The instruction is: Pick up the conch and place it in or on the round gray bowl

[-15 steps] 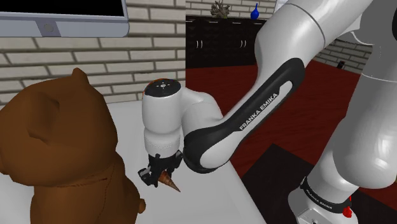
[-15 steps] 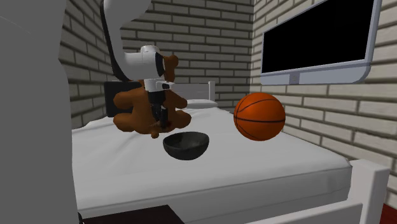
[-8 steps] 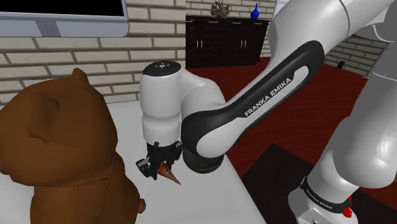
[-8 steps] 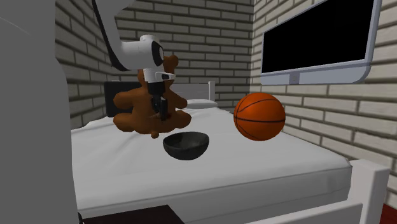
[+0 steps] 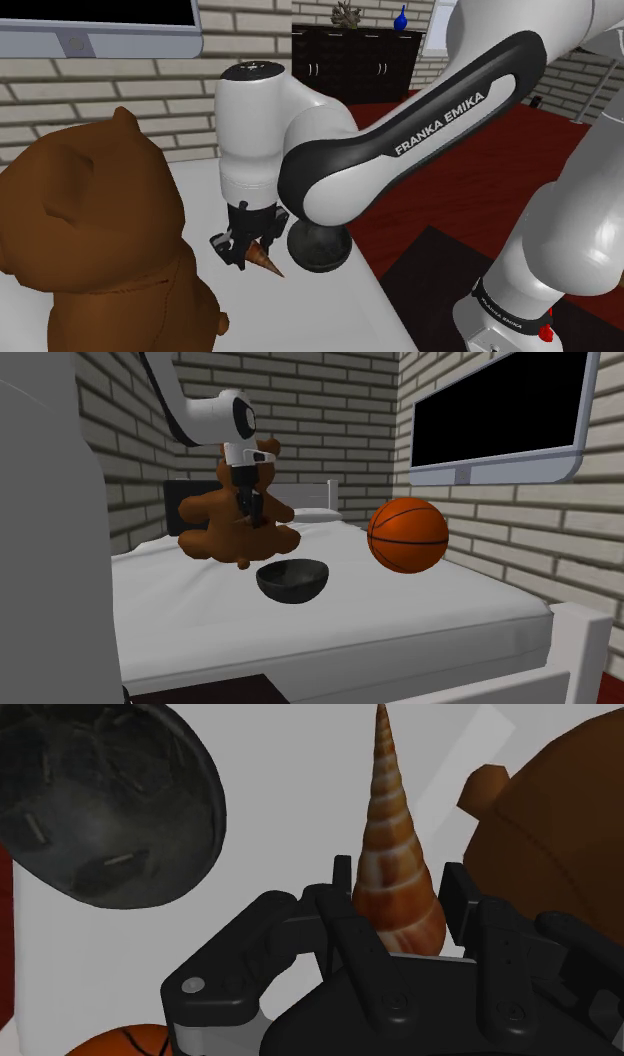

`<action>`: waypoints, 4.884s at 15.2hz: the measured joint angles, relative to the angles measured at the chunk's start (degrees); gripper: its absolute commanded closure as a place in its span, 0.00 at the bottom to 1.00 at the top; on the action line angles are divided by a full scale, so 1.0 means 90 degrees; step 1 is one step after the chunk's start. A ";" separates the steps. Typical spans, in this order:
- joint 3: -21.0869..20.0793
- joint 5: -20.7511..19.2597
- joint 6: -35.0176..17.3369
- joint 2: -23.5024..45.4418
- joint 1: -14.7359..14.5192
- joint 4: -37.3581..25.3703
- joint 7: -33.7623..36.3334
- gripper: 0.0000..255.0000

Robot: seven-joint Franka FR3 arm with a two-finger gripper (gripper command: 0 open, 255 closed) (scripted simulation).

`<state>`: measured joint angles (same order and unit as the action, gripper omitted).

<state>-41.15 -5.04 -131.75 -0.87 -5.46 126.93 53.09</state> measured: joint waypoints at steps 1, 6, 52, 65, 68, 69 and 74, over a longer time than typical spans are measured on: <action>0.0027 0.0120 0.0007 -0.0134 0.0020 0.0089 -0.0119 1.00; 0.0494 0.1006 -0.0157 -0.1165 0.0099 0.1060 -0.1248 1.00; 0.3164 0.2136 -0.0589 0.2495 0.0705 -0.0776 -0.9843 0.00; 0.3170 0.2134 -0.0587 0.2494 0.0712 -0.0784 -0.9848 1.00; 0.3163 0.2137 -0.0517 0.2422 0.0710 -0.0780 -0.9828 1.00; 0.3160 0.2139 -0.0454 0.2357 0.0715 -0.0778 -0.9818 1.00; 0.3152 0.2145 -0.0127 0.2058 0.0738 -0.0812 -0.9763 1.00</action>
<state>-12.78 14.26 -132.89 17.65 1.19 119.63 -34.77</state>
